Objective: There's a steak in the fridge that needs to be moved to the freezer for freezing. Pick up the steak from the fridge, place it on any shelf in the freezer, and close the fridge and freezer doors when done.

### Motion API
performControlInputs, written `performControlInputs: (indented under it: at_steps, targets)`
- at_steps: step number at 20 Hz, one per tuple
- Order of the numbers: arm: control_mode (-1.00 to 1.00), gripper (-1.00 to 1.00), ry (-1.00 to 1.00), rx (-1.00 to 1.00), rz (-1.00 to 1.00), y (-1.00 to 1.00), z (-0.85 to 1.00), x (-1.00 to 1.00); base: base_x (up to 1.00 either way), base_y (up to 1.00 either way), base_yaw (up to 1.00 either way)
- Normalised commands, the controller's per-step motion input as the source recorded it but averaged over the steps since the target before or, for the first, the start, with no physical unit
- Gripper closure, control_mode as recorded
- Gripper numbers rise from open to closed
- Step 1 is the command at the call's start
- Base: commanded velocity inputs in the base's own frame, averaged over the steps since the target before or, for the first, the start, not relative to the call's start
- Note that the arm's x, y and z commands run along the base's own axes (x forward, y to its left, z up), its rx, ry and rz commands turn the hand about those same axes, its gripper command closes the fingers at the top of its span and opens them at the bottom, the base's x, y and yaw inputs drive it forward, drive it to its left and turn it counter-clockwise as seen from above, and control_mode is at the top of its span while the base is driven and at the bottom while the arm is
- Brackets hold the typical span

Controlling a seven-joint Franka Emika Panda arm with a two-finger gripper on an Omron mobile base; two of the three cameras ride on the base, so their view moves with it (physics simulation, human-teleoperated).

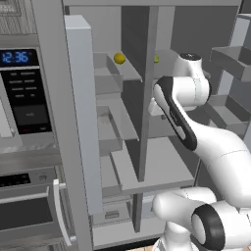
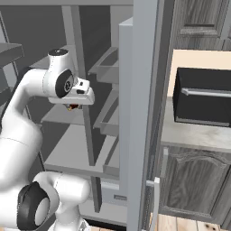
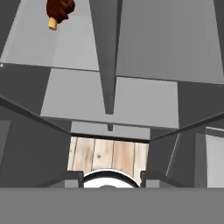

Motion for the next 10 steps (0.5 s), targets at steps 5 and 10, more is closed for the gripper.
performControlInputs:
  at_steps: [5, 10]
  targets:
    - [-1.0, -1.0, 0.0, 0.04, 0.0, 0.14, -0.01, -0.2, 0.0, 0.0, 0.0]
    - [-1.0, -1.0, -0.06, 0.06, 0.0, 0.41, -0.01, -0.03, 0.0, 0.0, 0.0]
